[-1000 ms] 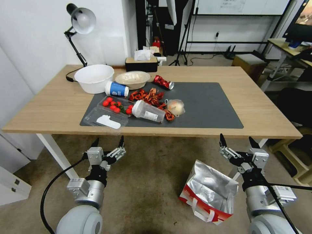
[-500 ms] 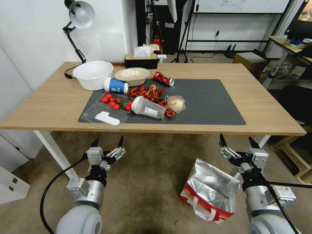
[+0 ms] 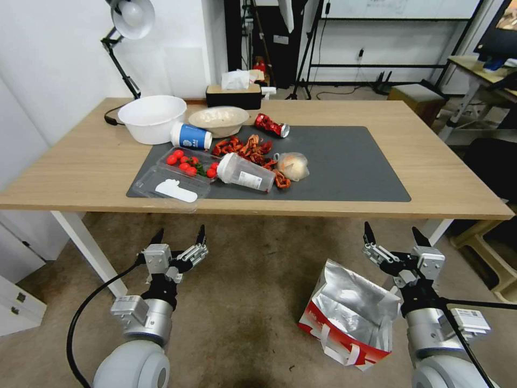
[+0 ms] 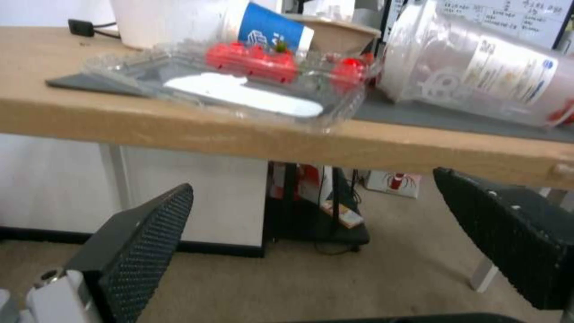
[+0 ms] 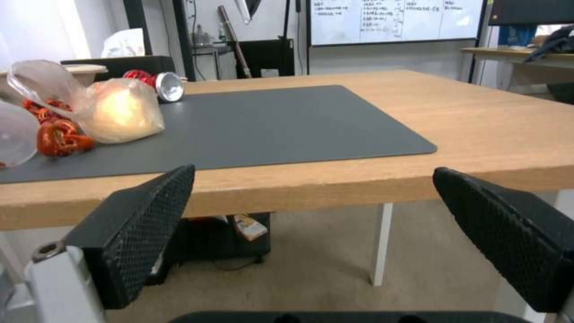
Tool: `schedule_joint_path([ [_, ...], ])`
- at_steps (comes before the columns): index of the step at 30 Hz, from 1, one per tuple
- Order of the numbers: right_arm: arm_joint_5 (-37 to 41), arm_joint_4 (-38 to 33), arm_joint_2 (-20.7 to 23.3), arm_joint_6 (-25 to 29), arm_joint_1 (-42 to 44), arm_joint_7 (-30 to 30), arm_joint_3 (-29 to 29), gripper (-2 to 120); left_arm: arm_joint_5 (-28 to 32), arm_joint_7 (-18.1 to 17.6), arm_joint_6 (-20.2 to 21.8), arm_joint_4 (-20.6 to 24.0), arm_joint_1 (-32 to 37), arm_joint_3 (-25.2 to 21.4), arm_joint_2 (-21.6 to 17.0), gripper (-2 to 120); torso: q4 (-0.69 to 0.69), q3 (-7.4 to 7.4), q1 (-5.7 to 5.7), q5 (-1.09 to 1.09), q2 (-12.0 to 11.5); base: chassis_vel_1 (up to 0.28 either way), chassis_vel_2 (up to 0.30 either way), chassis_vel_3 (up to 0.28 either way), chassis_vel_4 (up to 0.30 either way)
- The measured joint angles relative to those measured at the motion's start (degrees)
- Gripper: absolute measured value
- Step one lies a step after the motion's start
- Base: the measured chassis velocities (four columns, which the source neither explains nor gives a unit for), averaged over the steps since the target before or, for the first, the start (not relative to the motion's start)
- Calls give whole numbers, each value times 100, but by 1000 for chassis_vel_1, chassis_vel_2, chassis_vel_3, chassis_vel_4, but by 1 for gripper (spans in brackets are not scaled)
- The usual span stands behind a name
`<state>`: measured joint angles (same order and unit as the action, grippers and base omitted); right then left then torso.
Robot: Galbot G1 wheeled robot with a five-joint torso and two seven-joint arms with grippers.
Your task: Pick up the food delivery bag from the floor and place it on the table.
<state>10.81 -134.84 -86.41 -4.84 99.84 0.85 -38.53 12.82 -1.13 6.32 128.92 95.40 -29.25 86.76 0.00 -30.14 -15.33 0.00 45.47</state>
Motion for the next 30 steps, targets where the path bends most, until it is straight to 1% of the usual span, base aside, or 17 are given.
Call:
schedule_joint_path([
  [11, -4, 25, -6, 18, -45, 1, 1, 100, 6, 5, -8, -15, -22, 20, -37, 100, 0, 179, 129, 0, -310, 0, 0, 0, 0],
  [16, -3, 25, -1, 15, -45, 1, 0, 100, 11, 5, -18, -31, -34, 20, -37, 100, 0, 235, 168, 0, -405, 0, 0, 0, 0],
  [20, -3, 36, -3, 15, -40, 1, 1, 100, 15, 5, -27, -55, -39, 20, -41, 100, 0, 316, 219, 0, -537, 0, 0, 0, 0],
  [30, -3, 45, 2, 15, -41, 1, 5, 100, 16, 6, -65, -76, -33, 20, -43, 100, 0, 436, 307, 0, -744, 0, 0, 0, 0],
])
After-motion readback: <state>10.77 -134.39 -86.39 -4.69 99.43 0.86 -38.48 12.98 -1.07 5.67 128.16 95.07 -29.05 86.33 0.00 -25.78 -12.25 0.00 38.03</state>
